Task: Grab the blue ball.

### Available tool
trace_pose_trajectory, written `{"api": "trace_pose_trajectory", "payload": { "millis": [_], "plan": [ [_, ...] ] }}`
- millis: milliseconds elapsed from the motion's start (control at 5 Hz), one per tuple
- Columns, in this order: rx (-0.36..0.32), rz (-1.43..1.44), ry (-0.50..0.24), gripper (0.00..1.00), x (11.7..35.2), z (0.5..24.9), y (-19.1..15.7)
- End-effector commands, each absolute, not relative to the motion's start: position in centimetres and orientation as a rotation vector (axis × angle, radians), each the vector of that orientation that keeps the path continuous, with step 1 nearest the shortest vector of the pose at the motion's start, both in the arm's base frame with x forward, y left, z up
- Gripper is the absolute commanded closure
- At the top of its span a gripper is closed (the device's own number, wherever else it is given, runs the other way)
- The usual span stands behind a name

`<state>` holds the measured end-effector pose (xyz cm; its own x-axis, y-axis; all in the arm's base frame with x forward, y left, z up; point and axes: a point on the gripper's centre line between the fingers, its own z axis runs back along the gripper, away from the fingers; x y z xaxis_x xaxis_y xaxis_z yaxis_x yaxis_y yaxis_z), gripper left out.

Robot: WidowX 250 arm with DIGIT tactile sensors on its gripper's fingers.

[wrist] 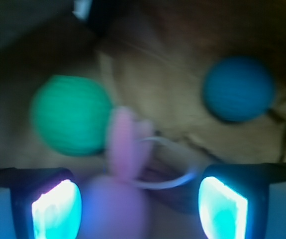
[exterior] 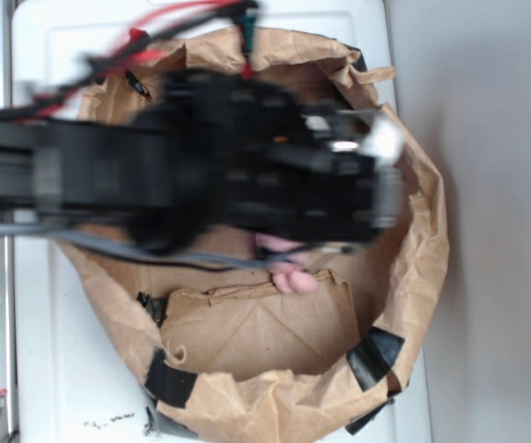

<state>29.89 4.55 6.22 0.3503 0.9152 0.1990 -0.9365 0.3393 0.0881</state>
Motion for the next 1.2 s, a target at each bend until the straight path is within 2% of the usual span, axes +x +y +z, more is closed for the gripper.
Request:
{"api": "trace_pose_trajectory", "payload": {
  "millis": [0, 400, 800, 1000],
  "plan": [
    [0.198, 1.270, -0.162, 0.00, 32.5, 5.4, 8.7],
    [0.186, 1.185, -0.128, 0.00, 33.1, 5.8, 10.6],
    [0.160, 1.099, -0.121, 0.00, 31.2, 7.1, 10.4],
    [0.160, 1.099, -0.121, 0.00, 31.2, 7.1, 10.4]
  ]
}}
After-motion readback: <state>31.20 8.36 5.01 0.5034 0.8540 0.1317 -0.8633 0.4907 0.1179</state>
